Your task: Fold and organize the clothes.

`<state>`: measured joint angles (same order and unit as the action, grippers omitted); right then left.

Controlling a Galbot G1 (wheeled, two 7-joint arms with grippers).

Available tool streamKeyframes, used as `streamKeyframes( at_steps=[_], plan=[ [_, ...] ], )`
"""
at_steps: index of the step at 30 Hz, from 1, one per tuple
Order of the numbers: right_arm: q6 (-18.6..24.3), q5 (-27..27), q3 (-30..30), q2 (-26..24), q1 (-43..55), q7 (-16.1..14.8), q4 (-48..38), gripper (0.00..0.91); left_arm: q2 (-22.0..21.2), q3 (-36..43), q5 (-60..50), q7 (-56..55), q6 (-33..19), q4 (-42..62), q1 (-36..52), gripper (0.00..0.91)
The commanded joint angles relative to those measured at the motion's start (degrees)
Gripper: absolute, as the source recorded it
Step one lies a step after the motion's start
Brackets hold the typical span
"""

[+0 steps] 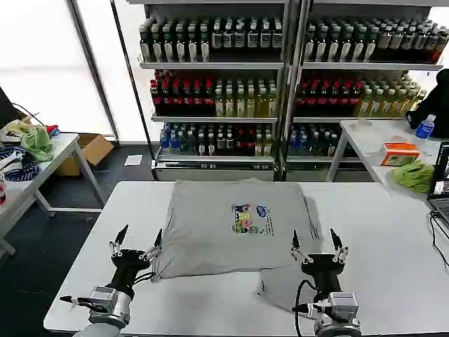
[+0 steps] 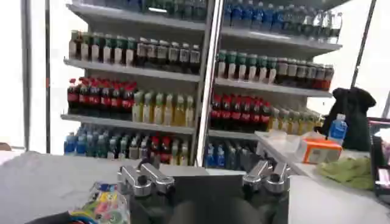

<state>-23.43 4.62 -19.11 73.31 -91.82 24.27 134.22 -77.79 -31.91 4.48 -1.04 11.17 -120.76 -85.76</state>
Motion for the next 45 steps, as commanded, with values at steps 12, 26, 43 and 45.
streamKeyframes(
  at_steps=[12,26,43,45],
  plan=[
    [-1.0,7.0,1.0,-1.8,-9.8,7.7,0.8,0.907,4.1,0.5,2.0,-2.2,9.4,0.4,-2.4,0.907],
    [-0.3,9.0,2.7,-0.4,-11.3,9.4,-2.0,0.907,5.3,2.9,2.2,-0.3,9.1,1.6,-4.7,0.907],
    [-0.2,9.3,3.6,2.6,-12.2,11.0,-4.9,0.907,8.2,3.8,8.7,1.6,9.1,5.2,-3.6,0.907],
    [-0.2,9.1,3.8,2.9,-11.8,11.1,-5.0,0.907,8.3,3.9,9.3,1.6,9.2,5.7,-3.4,0.907]
  ],
)
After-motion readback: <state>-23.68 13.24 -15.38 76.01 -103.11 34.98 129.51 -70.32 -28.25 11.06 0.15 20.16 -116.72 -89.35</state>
